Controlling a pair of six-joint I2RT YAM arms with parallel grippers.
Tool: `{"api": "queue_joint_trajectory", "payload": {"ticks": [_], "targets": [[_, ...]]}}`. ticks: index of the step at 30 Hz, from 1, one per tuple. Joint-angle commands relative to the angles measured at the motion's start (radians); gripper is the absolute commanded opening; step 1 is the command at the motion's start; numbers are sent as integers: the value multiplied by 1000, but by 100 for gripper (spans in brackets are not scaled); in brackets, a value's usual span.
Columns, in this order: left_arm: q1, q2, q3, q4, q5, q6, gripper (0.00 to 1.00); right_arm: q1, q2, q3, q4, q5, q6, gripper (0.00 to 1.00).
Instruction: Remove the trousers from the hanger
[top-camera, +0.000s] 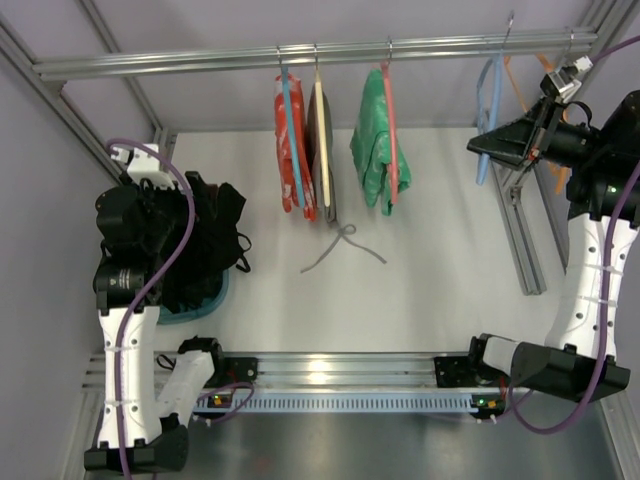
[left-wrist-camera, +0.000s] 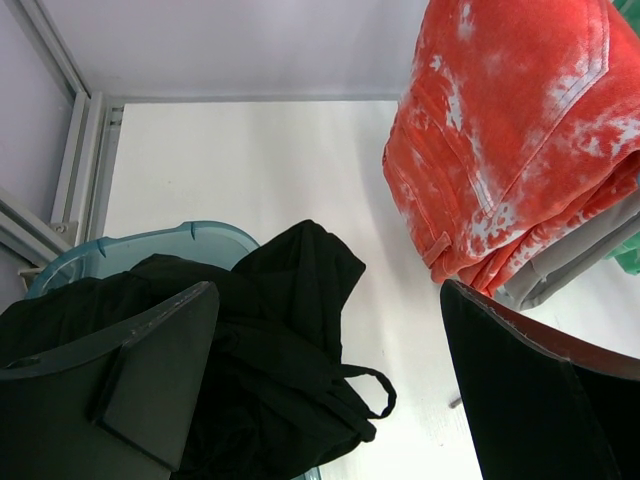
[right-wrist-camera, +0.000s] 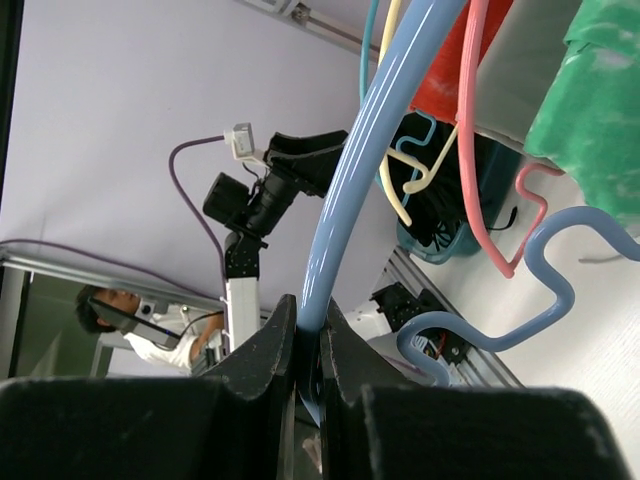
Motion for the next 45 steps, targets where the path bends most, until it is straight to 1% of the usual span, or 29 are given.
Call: {"api": "queue_joint_trajectory", "payload": {"ticks": [1,7,14,19,23,25,26,28,29,31,32,34,35,36,39,41,42,43,44,45], "targets": [[1,-13,-4,54,-5,14,98,-33,12,52,31,-19,-20,0],[-1,-22,-15,54,-12,25,98,-90,30,52,25,-24,-17,0],[-1,-39,-30,54,-20,31,98,-121,33,-21,34,-28,-11,0],[-1,-42,-35,52,-20,36,98,-136,30,-39,-19,-19,-38,0],[1,-41,-33,54,-17,30,98,-154,20,-70,-27,-18,-46,4],[-1,-41,-36,54,-17,27,98,-156,12,-82,-23,-18,-46,10],[-1,-42,-36,54,-17,28,98,-159,10,-83,-20,-19,-46,18],[-1,-44,-39,52,-20,28,98,-159,0,-80,-18,-21,-51,28],[-1,-44,-39,52,-20,28,98,-160,-9,-76,-18,-21,-60,38],[1,-45,-41,52,-20,30,98,-159,-19,-67,-18,-16,-72,47],[-1,-45,-41,52,-20,28,98,-160,-23,-61,-21,-13,-81,59],[-1,-45,-42,49,-9,28,98,-165,-45,-50,-52,4,-113,71],[-1,-44,-42,49,-8,22,98,-176,-59,-45,-94,27,-127,86],[-1,-44,-44,49,-8,21,98,-183,-66,-42,-128,41,-168,96],[-1,-44,-45,49,-11,10,98,-239,-95,-62,-211,84,-221,99],[-1,-42,-47,48,-14,5,98,-280,-105,-76,-258,113,-248,99],[1,-41,-49,49,-17,1,98,-289,-100,-76,-289,125,-300,99],[-1,-41,-50,49,-17,-1,98,-301,-91,-62,-396,143,-343,99],[1,-37,-50,48,-20,-4,98,-305,-80,-42,-467,206,-403,99],[-1,-37,-50,49,-20,-7,98,-306,-50,-19,-533,238,-531,99]]}}
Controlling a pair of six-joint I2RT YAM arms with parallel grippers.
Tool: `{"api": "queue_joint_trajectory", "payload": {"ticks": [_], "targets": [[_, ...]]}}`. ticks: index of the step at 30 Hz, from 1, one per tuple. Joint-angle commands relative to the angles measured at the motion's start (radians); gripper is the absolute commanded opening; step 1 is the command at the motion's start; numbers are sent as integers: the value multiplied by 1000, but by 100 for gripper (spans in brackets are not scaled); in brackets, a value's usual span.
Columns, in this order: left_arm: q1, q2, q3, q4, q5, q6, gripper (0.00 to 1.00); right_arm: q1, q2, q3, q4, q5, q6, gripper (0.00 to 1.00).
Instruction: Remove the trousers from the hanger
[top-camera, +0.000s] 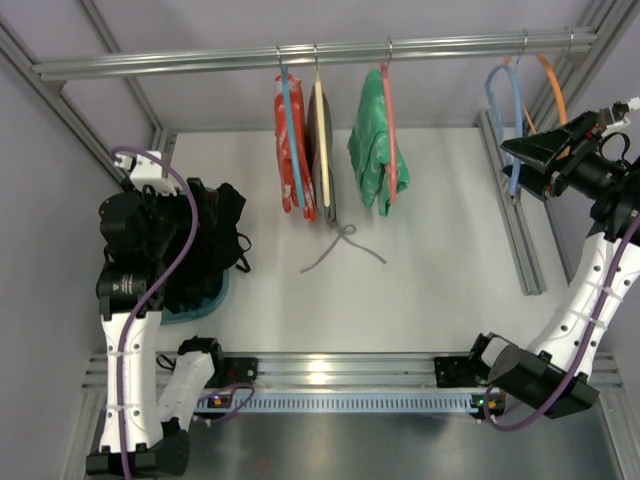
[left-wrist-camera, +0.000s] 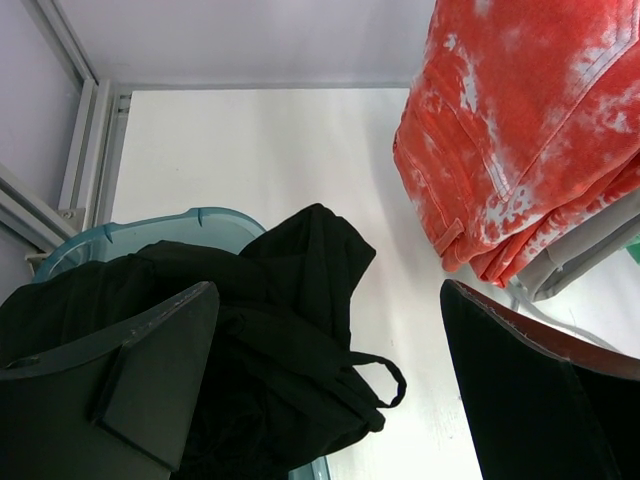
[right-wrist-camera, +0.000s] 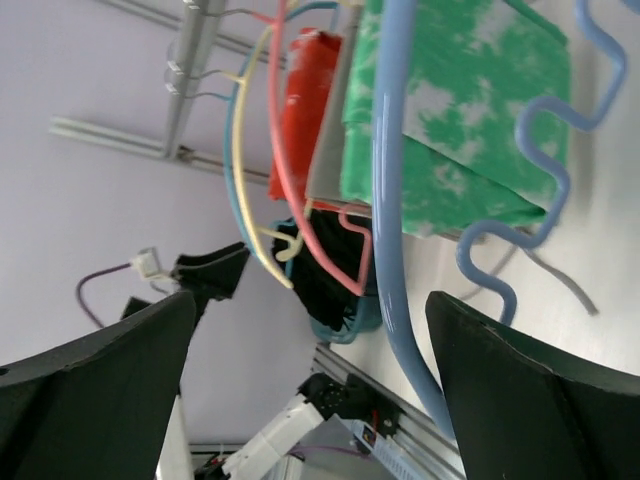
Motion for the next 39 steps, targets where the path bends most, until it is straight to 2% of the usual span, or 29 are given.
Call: {"api": "queue_joint_trajectory", "payload": {"ticks": [1,7,14,17,21,24,28,29,30,31,32,35,39], "targets": [[-1,-5,-6,48,-5,-24,98,-19,55,93,-329,143,-296,100],[-1,-8,-11,34,-6,-31,98,-21,73,124,-320,274,-396,99],[-1,113,88,-170,-49,-37,98,-22,47,248,-320,456,-504,99],[1,162,124,-272,7,-21,98,-21,23,296,-314,451,-594,99],[1,171,129,-314,38,-40,98,-19,-10,342,-352,310,-778,99],[-1,164,135,-359,47,-45,98,16,-23,341,-409,296,-859,99],[-1,178,157,-426,38,-27,98,195,-51,283,-403,392,-846,99],[-1,173,157,-439,43,-21,98,332,-60,264,-382,482,-838,99],[1,167,158,-445,44,-8,98,400,-69,231,-359,515,-808,99],[-1,150,164,-454,43,-4,98,519,-71,217,-348,548,-797,99],[-1,139,167,-457,37,6,98,565,-76,197,-336,562,-791,99],[1,104,189,-480,24,44,98,626,-94,108,-322,549,-788,99],[-1,70,210,-514,24,105,98,686,-209,-84,-294,582,-788,99]]}}
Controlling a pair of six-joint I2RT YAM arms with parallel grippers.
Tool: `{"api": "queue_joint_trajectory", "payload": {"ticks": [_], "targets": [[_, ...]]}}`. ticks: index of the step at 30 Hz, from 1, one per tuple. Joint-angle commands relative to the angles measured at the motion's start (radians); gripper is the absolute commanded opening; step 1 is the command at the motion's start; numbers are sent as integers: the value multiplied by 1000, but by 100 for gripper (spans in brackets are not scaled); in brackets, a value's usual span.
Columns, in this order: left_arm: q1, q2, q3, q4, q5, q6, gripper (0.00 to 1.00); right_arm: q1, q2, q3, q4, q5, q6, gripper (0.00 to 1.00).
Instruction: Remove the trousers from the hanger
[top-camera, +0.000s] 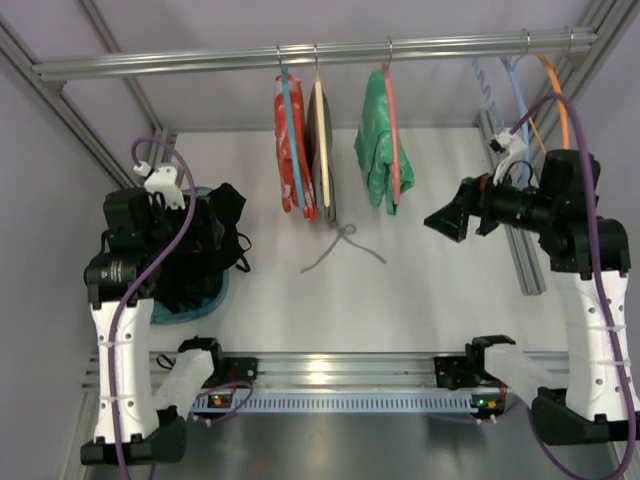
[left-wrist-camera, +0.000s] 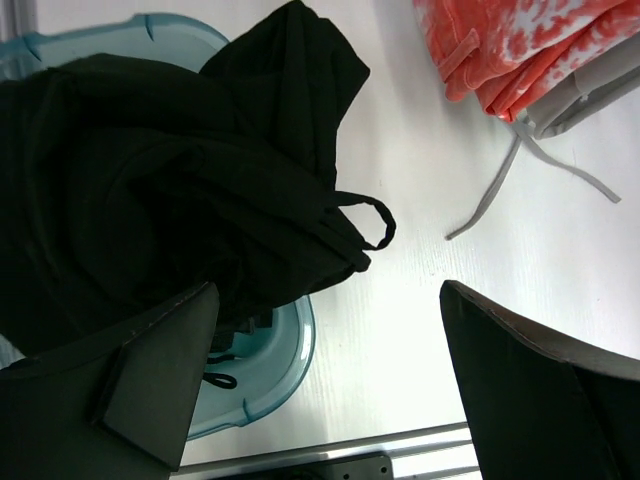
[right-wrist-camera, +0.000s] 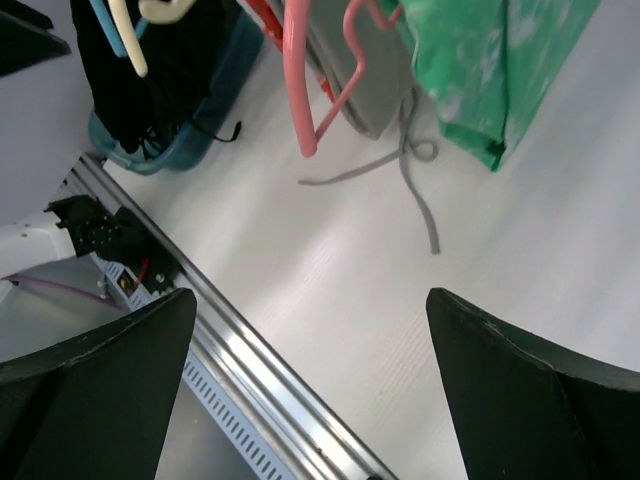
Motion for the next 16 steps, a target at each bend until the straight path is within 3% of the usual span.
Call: {"api": "queue_joint_trajectory", "payload": {"ticks": [1,6,16], "targets": [[-1,-51,53,-38,-1,74,98,72,-108,-110,67,57,-2,99],[-1,-86,52,-64,6,95,98,103,-252,-252,86,104,-19,99],[-1,-152,27,-72,-17,106,98,106,-370,-304,19,138,-80,99]]}}
